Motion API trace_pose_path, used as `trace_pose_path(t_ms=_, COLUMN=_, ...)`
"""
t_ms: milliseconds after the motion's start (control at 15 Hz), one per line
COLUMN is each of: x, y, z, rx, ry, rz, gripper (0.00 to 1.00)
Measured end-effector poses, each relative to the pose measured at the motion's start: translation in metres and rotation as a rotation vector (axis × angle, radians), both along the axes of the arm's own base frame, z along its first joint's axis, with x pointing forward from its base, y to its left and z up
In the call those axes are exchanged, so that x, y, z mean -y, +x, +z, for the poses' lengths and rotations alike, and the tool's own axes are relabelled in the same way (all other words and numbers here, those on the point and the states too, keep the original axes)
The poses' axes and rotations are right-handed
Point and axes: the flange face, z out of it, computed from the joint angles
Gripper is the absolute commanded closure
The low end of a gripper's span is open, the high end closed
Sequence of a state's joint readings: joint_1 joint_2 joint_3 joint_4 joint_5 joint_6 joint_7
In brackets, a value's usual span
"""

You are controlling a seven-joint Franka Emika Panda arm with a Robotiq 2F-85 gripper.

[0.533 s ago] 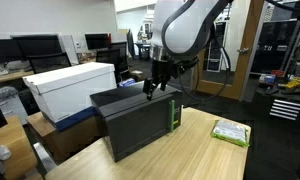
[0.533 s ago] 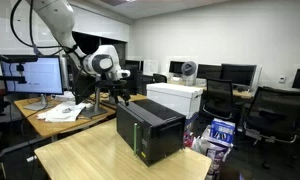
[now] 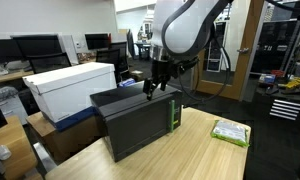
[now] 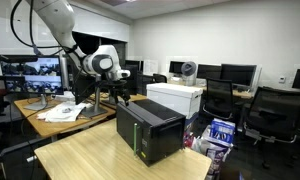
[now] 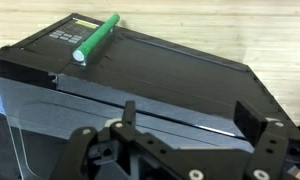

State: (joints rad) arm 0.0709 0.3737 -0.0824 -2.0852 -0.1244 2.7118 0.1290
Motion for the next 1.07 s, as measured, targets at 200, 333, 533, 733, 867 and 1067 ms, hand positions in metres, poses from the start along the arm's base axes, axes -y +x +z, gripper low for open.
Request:
trace_pose_path(t_ms=200, x=0.000, y=0.000, z=0.000, rx=0.000, ry=0.000, rz=0.000, gripper=0.00)
trace_pose_path(t_ms=333, x=0.000, y=0.000, z=0.000, rx=0.000, ry=0.000, rz=0.000, gripper=0.00)
trace_pose_path(t_ms=533, x=0.000, y=0.000, z=0.000, rx=0.000, ry=0.000, rz=0.000, gripper=0.00)
trace_pose_path(t_ms=733, x=0.000, y=0.000, z=0.000, rx=0.000, ry=0.000, rz=0.000, gripper=0.00)
trace_pose_path(t_ms=867, x=0.000, y=0.000, z=0.000, rx=0.000, ry=0.000, rz=0.000, gripper=0.00)
trace_pose_path(t_ms=1067, x=0.006, y=0.001, z=-0.012, rx=0.009, ry=-0.012, rz=-0.010, gripper=0.00)
